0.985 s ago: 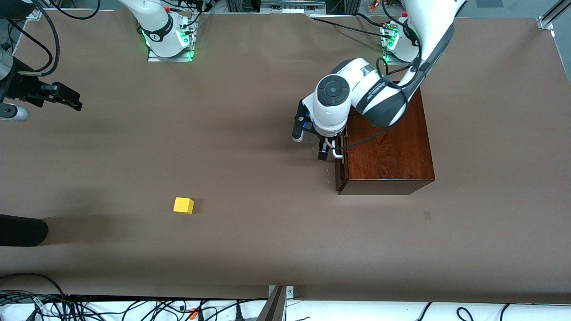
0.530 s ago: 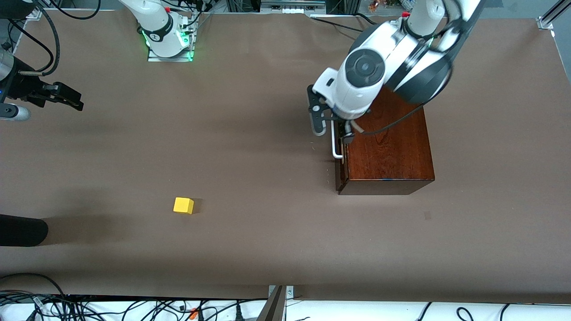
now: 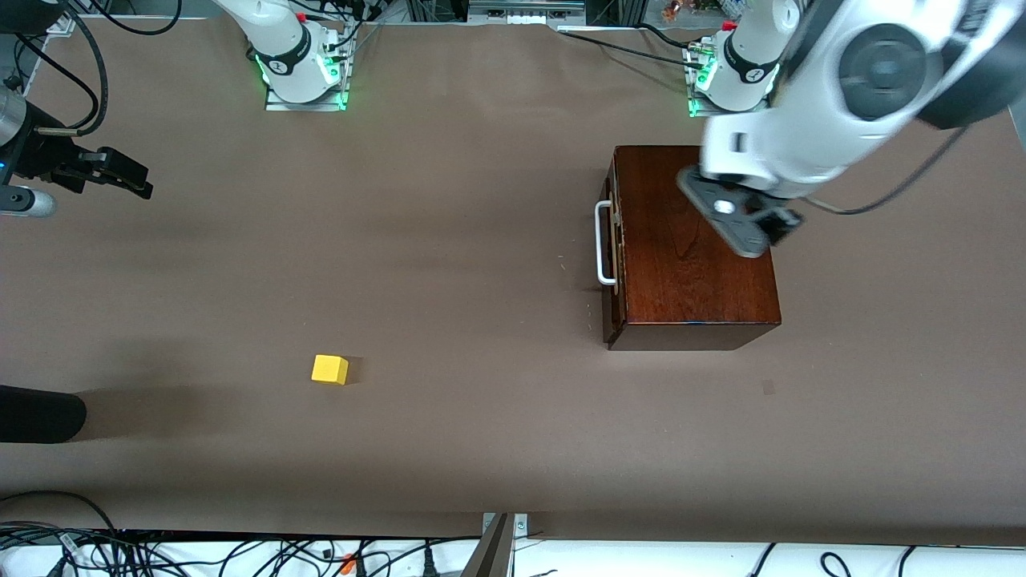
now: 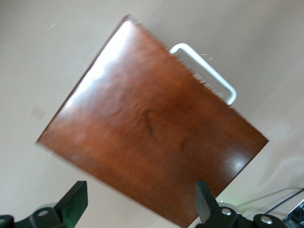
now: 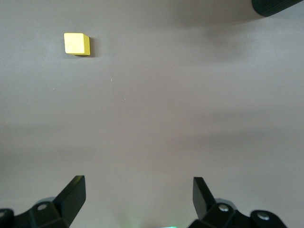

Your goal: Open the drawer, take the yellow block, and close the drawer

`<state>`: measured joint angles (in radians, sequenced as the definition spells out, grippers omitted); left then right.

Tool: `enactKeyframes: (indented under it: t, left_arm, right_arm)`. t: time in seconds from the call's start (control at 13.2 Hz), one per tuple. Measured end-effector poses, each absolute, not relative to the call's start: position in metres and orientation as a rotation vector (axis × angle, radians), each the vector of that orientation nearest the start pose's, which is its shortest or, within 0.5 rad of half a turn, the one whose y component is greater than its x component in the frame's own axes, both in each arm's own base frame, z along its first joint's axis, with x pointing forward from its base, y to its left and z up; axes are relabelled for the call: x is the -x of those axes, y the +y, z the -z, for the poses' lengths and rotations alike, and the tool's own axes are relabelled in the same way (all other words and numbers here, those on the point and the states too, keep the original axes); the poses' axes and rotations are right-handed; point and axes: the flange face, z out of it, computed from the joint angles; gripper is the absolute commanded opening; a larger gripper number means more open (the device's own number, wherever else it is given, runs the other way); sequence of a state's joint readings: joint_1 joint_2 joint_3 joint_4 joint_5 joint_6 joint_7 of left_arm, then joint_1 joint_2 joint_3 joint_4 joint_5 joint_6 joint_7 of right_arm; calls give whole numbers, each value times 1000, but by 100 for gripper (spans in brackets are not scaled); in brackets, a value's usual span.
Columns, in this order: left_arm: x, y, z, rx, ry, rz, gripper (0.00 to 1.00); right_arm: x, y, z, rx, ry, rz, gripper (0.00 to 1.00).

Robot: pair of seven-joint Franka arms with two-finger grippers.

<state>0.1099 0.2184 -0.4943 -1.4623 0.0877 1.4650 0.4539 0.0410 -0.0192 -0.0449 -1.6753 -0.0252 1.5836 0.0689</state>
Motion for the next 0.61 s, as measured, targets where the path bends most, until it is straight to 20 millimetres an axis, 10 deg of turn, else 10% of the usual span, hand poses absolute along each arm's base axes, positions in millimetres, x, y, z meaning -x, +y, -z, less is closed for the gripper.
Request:
enactKeyframes:
  t: [0.61]
  left_arm:
    - [-565,-62,-628,3075,609,-111,100]
  right_arm:
    - [-546,-5,-587,3164,114,-114,100]
